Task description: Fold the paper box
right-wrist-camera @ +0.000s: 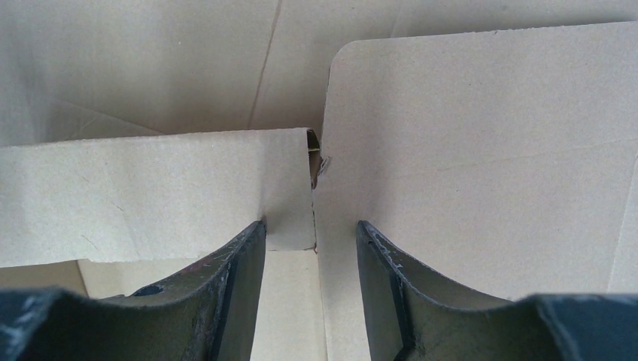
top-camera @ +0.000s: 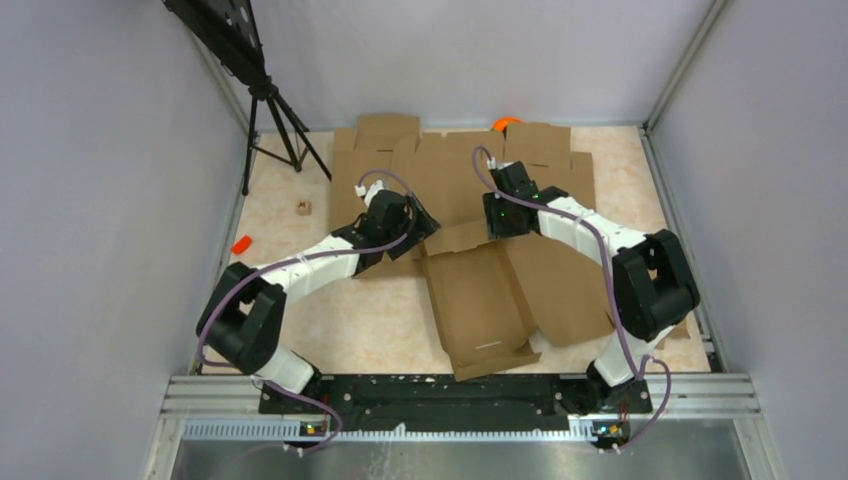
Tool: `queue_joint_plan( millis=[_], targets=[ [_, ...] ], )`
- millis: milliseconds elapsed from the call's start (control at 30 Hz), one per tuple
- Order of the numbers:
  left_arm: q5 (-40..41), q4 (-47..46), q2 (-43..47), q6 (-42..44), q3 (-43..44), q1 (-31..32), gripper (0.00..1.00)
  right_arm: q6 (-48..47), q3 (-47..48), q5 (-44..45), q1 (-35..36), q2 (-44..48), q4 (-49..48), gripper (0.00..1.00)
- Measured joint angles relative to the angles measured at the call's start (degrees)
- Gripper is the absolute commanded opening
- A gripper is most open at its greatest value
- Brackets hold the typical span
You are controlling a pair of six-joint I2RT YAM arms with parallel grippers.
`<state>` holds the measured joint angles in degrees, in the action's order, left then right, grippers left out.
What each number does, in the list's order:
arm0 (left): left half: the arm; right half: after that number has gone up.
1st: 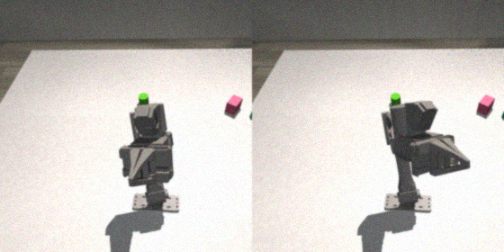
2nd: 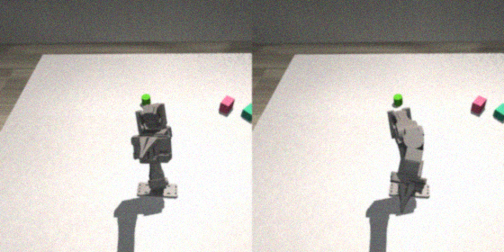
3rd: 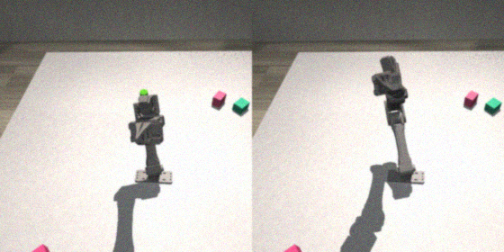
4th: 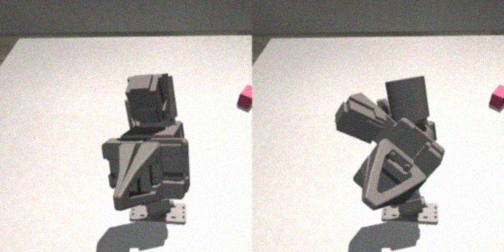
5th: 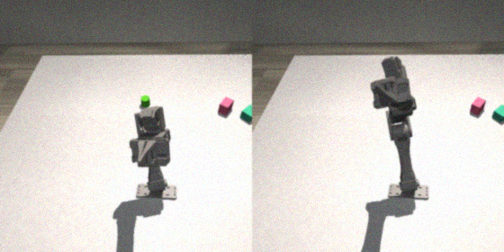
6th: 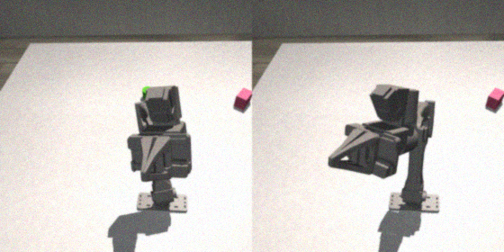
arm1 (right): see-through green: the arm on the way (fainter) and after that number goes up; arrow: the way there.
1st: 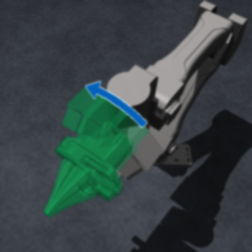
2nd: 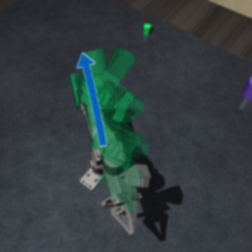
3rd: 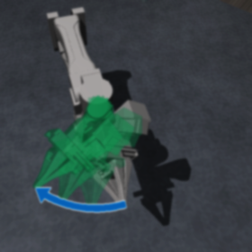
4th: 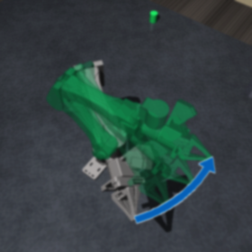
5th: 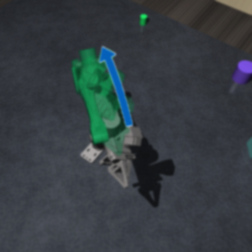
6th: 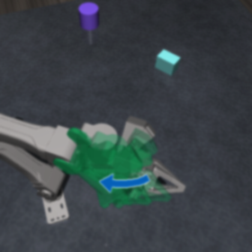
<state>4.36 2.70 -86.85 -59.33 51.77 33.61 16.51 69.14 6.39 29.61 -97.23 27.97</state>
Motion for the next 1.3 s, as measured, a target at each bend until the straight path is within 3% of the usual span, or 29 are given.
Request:
queue_joint_plan(
  millis=[267,900,967,1100,1300],
  targets=[
    [1.55,4.13,-3.13,-1.44,2.16,0.37,0.80,0.00,0.04,-0.20,0.15,-0.07,-0.15,0.47],
    [3.02,5.22,-7.54,0.92,5.42,1.53,0.32,-0.24,0.35,-0.20,0.44,-0.46,-0.11,0.47],
    [3.23,5.27,-7.56,1.22,5.46,1.53,0.35,-0.37,0.37,-0.15,0.44,-0.46,-0.11,0.47],
    [3.37,5.18,-7.56,1.84,5.60,1.55,0.59,-0.46,0.37,0.02,0.46,-0.48,-0.09,0.47],
    [3.30,6.47,-7.37,5.42,6.12,2.64,0.73,-0.46,0.42,0.00,0.52,-0.48,-0.07,0.47]
  ],
)
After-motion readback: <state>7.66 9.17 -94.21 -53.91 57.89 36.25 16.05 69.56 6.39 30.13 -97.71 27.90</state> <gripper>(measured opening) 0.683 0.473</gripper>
